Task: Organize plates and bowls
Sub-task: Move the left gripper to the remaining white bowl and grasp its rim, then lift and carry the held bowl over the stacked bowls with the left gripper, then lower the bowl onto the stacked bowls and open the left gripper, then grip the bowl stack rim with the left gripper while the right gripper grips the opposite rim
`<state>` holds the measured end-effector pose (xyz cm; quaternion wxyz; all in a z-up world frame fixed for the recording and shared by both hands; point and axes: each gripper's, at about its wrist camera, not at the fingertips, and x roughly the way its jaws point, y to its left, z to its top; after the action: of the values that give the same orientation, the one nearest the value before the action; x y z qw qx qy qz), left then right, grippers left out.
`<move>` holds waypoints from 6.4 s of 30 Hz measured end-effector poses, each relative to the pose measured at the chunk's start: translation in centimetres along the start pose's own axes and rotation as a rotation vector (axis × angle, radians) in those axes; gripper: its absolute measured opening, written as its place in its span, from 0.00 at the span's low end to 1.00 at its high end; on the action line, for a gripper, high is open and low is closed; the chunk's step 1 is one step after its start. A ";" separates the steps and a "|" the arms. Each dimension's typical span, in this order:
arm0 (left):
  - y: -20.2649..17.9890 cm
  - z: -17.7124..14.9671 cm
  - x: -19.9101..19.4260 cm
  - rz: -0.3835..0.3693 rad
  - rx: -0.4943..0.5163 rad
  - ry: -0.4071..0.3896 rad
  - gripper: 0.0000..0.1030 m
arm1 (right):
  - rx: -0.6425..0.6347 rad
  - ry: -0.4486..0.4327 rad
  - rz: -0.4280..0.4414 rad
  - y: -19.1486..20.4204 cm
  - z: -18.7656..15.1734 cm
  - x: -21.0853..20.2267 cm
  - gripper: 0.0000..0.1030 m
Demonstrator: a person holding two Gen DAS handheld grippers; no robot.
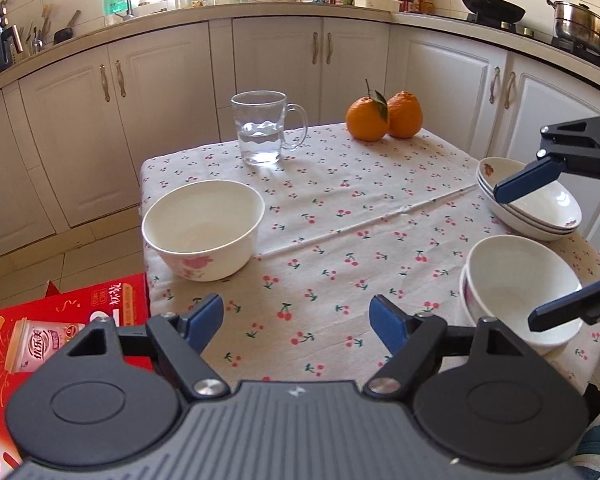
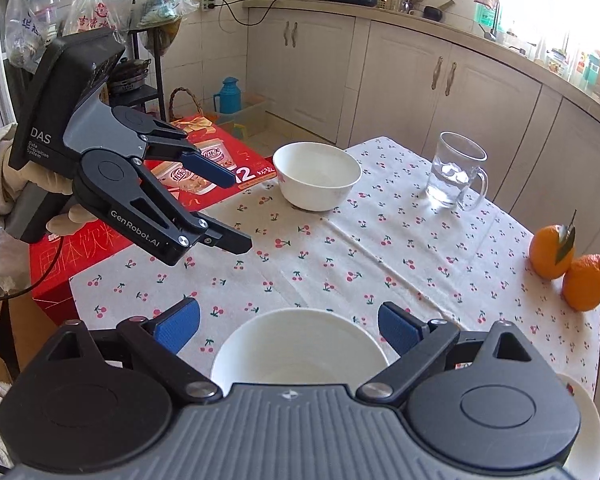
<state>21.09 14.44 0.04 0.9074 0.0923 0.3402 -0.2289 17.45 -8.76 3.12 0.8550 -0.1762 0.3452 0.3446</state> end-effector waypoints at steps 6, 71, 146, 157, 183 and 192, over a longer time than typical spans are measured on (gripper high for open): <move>3.2 1.5 1.2 0.041 -0.008 -0.010 0.78 | -0.058 0.007 0.018 -1.4 3.0 2.6 0.95; 7.0 7.5 8.9 -0.043 -0.125 0.080 0.48 | -0.030 0.091 0.180 -7.3 8.7 14.0 0.76; -11.6 3.1 0.6 -0.182 -0.054 0.060 0.48 | 0.034 0.076 0.037 -1.5 -5.9 -4.5 0.77; -11.3 2.9 0.3 -0.175 -0.047 0.036 0.58 | 0.040 0.075 0.040 -1.5 -6.1 -4.4 0.78; -10.9 -2.6 -4.3 -0.164 0.206 0.030 0.97 | -0.018 0.080 -0.033 -0.9 -8.8 -5.1 1.00; -11.5 -3.3 -0.9 -0.218 0.290 0.080 0.97 | -0.058 0.096 -0.031 -1.3 -9.4 -3.0 1.00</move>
<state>13.12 5.72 -2.01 0.8402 0.1937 0.3474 -0.3685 12.33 -16.15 -1.24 0.8372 -0.2225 0.3728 0.3325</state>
